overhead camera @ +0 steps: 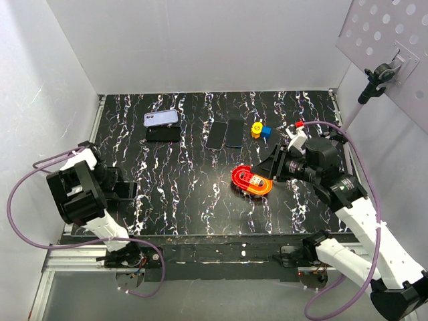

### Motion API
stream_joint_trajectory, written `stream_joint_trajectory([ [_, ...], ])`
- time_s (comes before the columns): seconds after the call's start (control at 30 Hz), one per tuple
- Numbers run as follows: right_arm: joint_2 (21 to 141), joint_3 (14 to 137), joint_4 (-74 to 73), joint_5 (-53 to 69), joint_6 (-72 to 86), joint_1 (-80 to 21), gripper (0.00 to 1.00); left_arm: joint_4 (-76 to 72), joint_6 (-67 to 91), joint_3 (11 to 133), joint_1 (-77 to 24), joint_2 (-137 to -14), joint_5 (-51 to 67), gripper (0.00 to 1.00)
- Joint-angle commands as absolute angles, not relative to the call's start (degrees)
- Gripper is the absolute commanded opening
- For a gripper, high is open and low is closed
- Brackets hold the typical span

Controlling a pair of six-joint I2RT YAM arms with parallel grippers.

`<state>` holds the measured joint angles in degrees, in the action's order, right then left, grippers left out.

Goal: Take the phone out of the phone case
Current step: Pick up the phone at the corner of the board.

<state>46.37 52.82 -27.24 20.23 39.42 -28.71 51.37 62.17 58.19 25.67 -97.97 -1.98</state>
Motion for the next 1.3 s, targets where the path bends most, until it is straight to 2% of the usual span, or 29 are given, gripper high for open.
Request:
stream_joint_trajectory([
  [0.0, 47.46, 55.2, -26.11, 20.47, 38.05, -28.21, 0.48, 48.0, 60.22, 51.6, 24.7, -98.36, -10.55, 0.3],
  [0.1, 47.72, 54.14, -24.79, 21.36, 39.02, -28.3, 0.48, 45.27, 55.3, 49.31, 24.52, -95.81, -9.59, 0.0],
  [0.27, 48.07, 53.09, -24.61, 21.8, 39.9, -28.13, 0.48, 41.14, 45.37, 46.93, 17.34, -86.25, -5.11, 0.0],
  [0.37, 48.95, 52.21, -23.91, 23.02, 40.87, -28.21, 0.47, 37.11, 40.53, 46.32, 10.57, -78.95, 5.59, 0.0],
  [0.47, 49.65, 50.11, -22.5, 24.34, 42.62, -28.3, 0.47, 31.48, 40.78, 45.53, 2.66, -70.34, 14.48, 0.0],
  [0.57, 52.46, 48.96, -20.31, 29.42, 42.37, -28.47, 0.47, 28.65, 43.23, 47.89, -7.26, -66.19, 16.26, 0.0],
  [0.7, 56.16, 49.31, -19.43, 30.59, 41.05, -31.45, 0.46, 27.07, 50.08, 52.11, -20.1, -66.62, 15.91, 0.0],
  [0.87, 58.01, 49.92, -16.35, 24.98, 41.22, -38.84, 0.48, 27.33, 55.63, 56.94, -32.32, -69.87, 11.35, 0.0],
  [1.27, 61.78, 48.61, -13.18, 16.36, 43.77, -44.74, 0.5, 31.29, 60.37, 66.88, -44.29, -77.25, 7.55, 0.0],
])
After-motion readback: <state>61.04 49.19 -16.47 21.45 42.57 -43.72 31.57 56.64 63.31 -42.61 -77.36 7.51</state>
